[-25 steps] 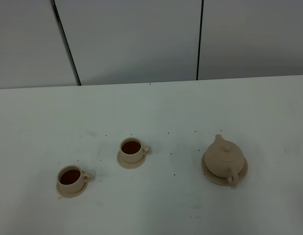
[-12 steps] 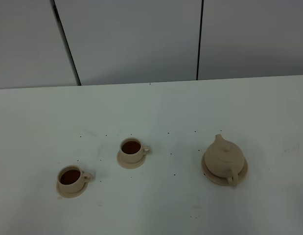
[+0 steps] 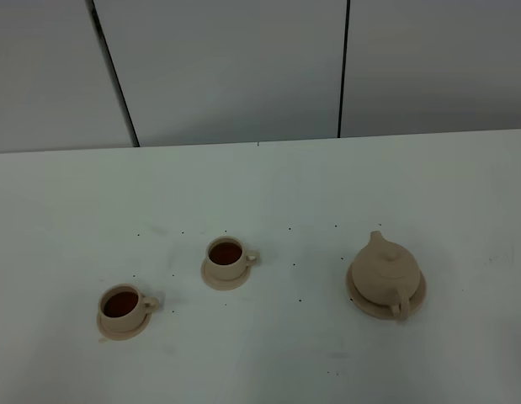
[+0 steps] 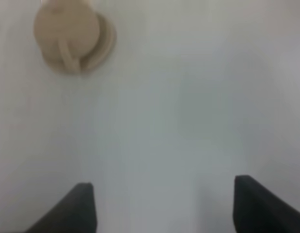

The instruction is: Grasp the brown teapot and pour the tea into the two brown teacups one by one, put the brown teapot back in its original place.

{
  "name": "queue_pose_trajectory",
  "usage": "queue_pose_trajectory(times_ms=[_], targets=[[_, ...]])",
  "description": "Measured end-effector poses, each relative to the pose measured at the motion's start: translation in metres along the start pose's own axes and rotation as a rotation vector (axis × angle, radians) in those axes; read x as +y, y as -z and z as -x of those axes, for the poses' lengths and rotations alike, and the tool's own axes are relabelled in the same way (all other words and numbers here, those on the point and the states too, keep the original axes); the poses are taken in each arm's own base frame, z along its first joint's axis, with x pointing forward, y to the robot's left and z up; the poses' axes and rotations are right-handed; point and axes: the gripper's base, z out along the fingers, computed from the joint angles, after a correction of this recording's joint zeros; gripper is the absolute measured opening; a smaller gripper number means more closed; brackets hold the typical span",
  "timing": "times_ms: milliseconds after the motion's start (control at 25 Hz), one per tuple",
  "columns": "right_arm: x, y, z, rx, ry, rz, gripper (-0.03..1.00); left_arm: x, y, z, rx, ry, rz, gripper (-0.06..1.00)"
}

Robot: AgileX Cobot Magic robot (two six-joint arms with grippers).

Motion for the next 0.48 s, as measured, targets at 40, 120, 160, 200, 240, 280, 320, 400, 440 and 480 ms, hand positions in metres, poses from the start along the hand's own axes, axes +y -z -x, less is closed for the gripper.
queue_pose_trajectory(times_ms=[40, 120, 160, 200, 240, 280, 320, 400, 440, 480], targets=[[0.000, 0.003, -0.002, -0.024, 0.001, -0.002, 0.58, 0.000, 0.000, 0.000, 0.000, 0.000, 0.000, 0.24], [0.001, 0.009, -0.006, -0.072, 0.007, -0.002, 0.58, 0.000, 0.000, 0.000, 0.000, 0.000, 0.000, 0.24], [0.001, 0.012, -0.008, -0.099, 0.011, -0.001, 0.58, 0.000, 0.000, 0.000, 0.000, 0.000, 0.000, 0.24], [0.002, 0.015, -0.010, -0.120, 0.015, 0.000, 0.58, 0.000, 0.000, 0.000, 0.000, 0.000, 0.000, 0.24], [0.002, 0.016, -0.011, -0.132, 0.018, 0.000, 0.58, 0.000, 0.000, 0.000, 0.000, 0.000, 0.000, 0.24], [0.002, 0.017, -0.012, -0.137, 0.023, 0.000, 0.58, 0.000, 0.000, 0.000, 0.000, 0.000, 0.000, 0.24], [0.002, 0.017, -0.012, -0.137, 0.026, 0.001, 0.58, 0.000, 0.000, 0.000, 0.000, 0.000, 0.000, 0.24], [0.002, 0.017, -0.012, -0.139, 0.030, 0.002, 0.58, 0.000, 0.000, 0.000, 0.000, 0.000, 0.000, 0.24], [0.002, 0.017, -0.012, -0.140, 0.031, 0.002, 0.58, 0.000, 0.000, 0.000, 0.000, 0.000, 0.000, 0.24], [0.002, 0.017, -0.012, -0.140, 0.032, 0.002, 0.58, 0.000, 0.000, 0.000, 0.000, 0.000, 0.000, 0.24]])
